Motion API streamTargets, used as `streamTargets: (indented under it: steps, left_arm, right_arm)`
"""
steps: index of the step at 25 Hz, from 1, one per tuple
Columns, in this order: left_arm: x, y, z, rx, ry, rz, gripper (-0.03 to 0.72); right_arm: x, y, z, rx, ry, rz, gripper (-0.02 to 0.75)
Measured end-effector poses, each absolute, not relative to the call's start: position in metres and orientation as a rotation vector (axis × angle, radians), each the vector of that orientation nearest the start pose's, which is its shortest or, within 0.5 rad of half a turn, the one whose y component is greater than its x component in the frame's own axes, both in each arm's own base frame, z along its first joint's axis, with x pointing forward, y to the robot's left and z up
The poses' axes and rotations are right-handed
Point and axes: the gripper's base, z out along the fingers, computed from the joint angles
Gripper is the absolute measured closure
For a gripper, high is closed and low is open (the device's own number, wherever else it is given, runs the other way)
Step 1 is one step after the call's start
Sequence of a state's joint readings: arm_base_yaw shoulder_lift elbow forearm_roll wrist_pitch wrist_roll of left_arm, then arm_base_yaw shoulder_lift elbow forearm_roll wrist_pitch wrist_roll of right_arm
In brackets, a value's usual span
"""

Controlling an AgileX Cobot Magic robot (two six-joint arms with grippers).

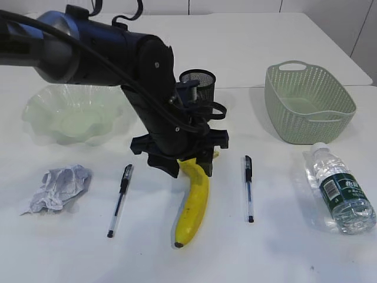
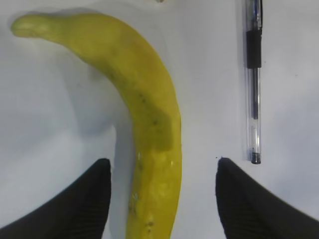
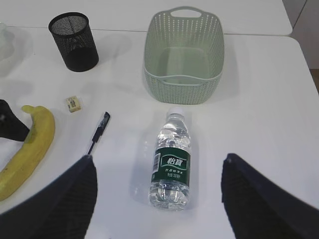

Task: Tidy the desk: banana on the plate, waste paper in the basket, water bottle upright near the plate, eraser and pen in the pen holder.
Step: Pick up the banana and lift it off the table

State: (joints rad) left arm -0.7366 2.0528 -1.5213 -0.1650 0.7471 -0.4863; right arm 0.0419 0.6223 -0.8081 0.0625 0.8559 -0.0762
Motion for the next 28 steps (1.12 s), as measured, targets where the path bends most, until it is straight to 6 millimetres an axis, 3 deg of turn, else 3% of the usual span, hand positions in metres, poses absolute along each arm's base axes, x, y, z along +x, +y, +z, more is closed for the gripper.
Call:
streamTargets:
  steps: [16, 28]
  left_arm:
    - [0.323, -0.308, 0.145, 0.114, 2.889, -0.496, 0.202]
    - [0.325, -0.310, 0.129, 0.097, 2.902, -0.484, 0.200]
  right_arm:
    - [0.104, 0.009, 0.358, -0.110, 2.150, 0.055, 0.158]
    - [0.104, 0.009, 0.358, -0.110, 2.150, 0.055, 0.158]
